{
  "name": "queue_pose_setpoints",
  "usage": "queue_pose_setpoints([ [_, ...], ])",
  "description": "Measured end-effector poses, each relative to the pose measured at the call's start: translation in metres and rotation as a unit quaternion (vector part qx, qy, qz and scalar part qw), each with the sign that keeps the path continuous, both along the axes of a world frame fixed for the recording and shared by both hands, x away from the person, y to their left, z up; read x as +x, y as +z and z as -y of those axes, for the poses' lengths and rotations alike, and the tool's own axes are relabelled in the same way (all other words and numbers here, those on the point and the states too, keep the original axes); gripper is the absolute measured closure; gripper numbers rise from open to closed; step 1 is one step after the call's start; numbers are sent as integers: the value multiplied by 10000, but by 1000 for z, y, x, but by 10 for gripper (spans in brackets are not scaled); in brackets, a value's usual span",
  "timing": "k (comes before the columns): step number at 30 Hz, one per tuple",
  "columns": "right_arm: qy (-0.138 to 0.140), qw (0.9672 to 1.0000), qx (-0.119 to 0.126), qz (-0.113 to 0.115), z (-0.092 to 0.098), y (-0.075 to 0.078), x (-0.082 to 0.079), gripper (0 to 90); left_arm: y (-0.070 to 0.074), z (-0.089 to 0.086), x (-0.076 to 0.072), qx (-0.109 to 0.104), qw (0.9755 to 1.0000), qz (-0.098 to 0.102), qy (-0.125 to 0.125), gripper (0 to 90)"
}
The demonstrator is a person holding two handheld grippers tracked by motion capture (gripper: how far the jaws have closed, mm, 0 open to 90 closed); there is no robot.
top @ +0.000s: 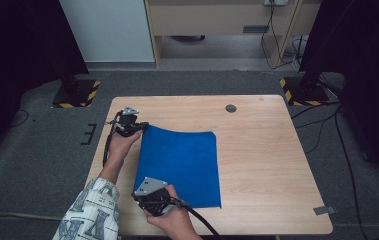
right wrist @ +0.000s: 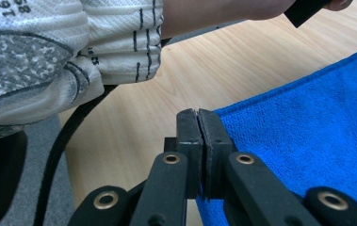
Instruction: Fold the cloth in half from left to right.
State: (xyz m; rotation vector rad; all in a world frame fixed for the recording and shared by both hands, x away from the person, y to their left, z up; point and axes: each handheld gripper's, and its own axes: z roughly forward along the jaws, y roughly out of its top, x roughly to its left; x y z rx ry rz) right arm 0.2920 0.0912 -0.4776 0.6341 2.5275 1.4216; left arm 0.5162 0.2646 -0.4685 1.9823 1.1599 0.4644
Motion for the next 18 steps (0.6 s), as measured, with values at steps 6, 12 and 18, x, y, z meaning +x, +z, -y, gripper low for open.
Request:
queue_pose_setpoints([
  [6,137,9999,15,-64,-15,-2,-2,886,0,-14,-8,-69,9999,-28,83,894],
  [12,99,9999,61,-75,-7,-2,-1,885,-3,-4,-2,-94,9999,-81,71,894],
  [18,-97,9998,104,-108,18,-4,-1,885,-9,25,5,-188,9998,-92,0,894],
])
